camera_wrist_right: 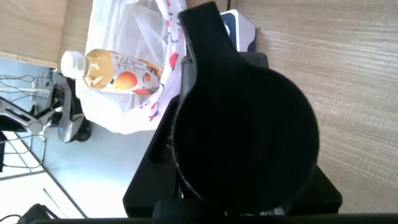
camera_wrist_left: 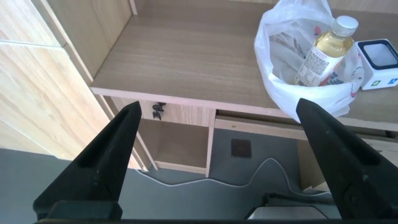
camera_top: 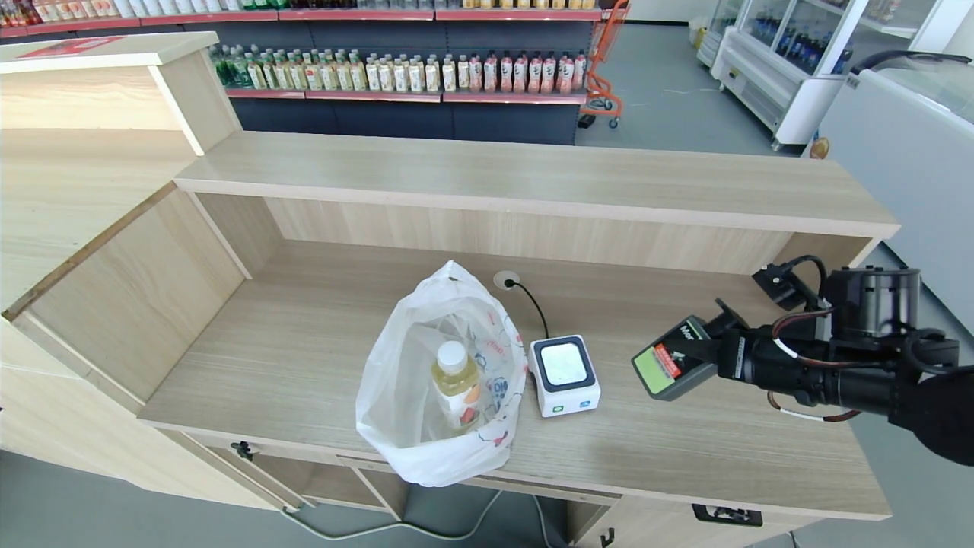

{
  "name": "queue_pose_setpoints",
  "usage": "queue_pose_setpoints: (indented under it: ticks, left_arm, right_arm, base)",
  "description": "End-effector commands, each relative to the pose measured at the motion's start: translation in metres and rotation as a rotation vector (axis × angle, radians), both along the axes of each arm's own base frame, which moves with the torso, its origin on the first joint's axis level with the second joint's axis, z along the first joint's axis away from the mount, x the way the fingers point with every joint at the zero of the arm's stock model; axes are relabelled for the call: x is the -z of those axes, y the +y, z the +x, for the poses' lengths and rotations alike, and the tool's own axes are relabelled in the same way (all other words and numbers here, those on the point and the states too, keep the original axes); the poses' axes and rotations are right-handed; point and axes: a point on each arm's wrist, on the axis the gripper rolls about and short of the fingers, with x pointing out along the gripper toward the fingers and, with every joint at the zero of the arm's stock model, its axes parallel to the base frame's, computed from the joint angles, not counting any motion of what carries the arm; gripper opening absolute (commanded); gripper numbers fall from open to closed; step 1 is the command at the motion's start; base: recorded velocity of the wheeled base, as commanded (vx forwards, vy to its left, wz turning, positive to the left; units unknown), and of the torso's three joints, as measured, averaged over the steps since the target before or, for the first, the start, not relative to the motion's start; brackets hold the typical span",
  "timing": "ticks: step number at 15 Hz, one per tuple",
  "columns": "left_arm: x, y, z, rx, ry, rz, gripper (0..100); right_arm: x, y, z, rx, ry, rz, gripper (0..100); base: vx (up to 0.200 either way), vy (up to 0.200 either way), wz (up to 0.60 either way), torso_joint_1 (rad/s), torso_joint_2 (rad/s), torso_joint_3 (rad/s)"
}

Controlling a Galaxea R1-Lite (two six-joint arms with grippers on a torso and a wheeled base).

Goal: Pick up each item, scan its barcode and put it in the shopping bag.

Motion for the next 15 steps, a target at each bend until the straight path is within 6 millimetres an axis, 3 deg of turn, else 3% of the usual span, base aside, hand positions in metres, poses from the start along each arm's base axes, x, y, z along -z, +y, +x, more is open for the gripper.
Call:
queue_pose_setpoints:
  ticks: [1, 7, 15]
  left_arm:
    - [0.0, 0.0, 0.0, 0.0, 0.0, -0.001, 100]
    - [0.0, 0.0, 0.0, 0.0, 0.0, -0.001, 100]
    - [0.0, 0.0, 0.0, 0.0, -0.002, -0.001, 100]
  right_arm:
    - [0.015, 0.003, 0.02, -0.007, 0.022, 0.0, 0]
    - [0.019, 0.035, 0.032, -0.092, 0.011, -0.001, 0]
    - [0.034, 0.048, 0.051, -0.116, 0.03, -0.007, 0]
  base:
    - [0.0, 0.0, 0.0, 0.0, 0.0, 0.0]
    - [0.0, 0.0, 0.0, 0.0, 0.0, 0.0]
    - [0.0, 0.0, 0.0, 0.0, 0.0, 0.0]
